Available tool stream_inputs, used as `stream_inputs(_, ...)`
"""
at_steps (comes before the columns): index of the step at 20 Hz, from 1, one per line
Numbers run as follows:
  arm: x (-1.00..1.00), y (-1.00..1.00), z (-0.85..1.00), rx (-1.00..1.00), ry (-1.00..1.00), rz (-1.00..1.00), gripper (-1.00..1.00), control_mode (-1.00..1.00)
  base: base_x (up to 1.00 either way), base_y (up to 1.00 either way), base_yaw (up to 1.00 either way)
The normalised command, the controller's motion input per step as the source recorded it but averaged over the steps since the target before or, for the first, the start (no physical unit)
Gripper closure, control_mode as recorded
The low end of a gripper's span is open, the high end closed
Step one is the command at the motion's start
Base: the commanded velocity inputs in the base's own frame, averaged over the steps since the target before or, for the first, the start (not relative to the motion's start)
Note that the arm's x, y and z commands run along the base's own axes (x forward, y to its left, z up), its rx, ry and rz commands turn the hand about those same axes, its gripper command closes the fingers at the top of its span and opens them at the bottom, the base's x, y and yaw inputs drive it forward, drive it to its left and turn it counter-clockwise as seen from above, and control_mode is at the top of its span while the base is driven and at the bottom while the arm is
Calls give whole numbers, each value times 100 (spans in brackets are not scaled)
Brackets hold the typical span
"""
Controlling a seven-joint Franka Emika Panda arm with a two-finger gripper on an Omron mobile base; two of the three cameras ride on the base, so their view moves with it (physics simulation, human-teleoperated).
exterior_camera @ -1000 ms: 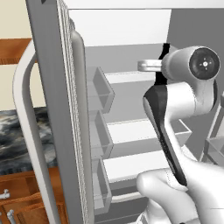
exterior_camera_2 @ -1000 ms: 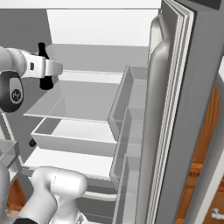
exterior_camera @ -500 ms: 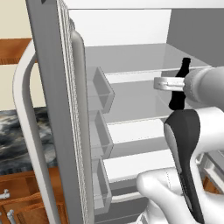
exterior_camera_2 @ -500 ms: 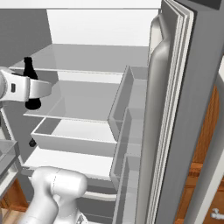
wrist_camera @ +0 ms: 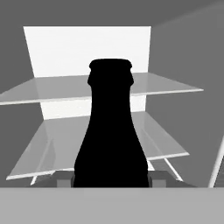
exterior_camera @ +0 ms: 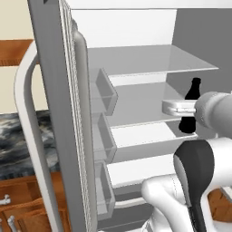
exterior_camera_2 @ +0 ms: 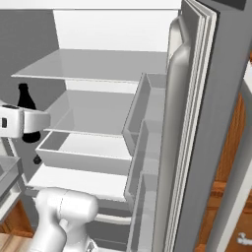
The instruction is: Open the fridge, grab two sodas, and place both sodas inside the bowl with ice on the dining counter.
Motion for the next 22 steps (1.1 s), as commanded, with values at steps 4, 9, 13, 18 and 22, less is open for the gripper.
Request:
stream_inputs(4, 0, 0, 0, 0, 0, 0, 100, 100, -99, -3, 0)
stream_inputs(9, 0, 0, 0, 0, 0, 0, 100, 100, -100, -5, 0)
stream_inputs(13, 0, 0, 0, 0, 0, 0, 100, 100, -100, -11, 0)
stream_inputs(18, 0, 0, 0, 0, 0, 0, 100, 100, -100, -15, 1)
stream_inputs(22, 0, 0, 0, 0, 0, 0, 100, 100, -100, -19, 6)
